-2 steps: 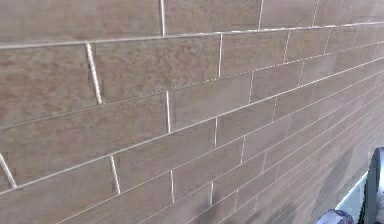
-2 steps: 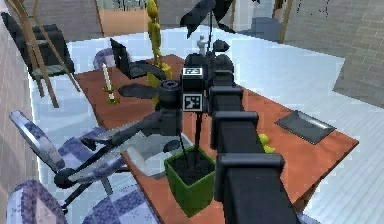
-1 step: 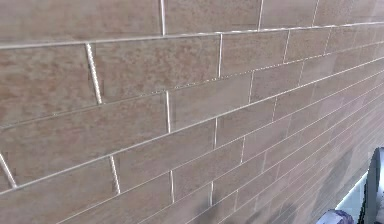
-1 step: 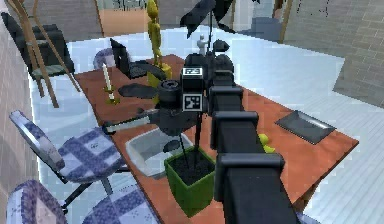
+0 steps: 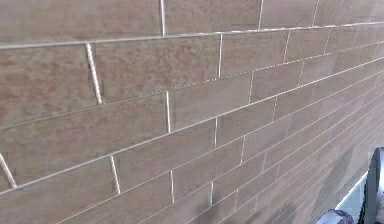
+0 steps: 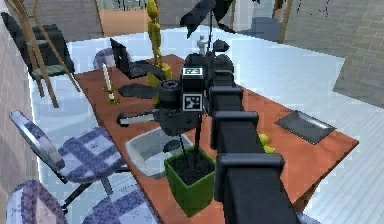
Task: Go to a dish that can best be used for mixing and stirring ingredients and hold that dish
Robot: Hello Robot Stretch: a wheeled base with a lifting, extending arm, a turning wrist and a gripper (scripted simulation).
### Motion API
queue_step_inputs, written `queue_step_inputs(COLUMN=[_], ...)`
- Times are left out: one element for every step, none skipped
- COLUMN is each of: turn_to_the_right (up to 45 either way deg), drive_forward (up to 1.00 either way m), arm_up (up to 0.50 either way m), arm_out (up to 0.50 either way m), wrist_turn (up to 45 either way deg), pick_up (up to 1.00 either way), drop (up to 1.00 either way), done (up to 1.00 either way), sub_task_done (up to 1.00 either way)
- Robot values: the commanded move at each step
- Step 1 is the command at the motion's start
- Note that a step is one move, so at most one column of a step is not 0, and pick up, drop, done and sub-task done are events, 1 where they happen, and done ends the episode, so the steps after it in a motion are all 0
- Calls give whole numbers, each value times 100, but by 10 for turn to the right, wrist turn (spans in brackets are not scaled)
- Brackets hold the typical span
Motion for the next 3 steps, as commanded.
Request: queue_step_inputs(turn_to_the_right=[0, 0, 0], drive_forward=[0, 0, 0], arm_up=[-22, 0, 10], arm_out=[0, 0, 0], wrist_turn=[0, 0, 0], pick_up=[0, 100, 0], drop=[0, 0, 0], done=[0, 0, 0], sub_task_done=[0, 0, 0])
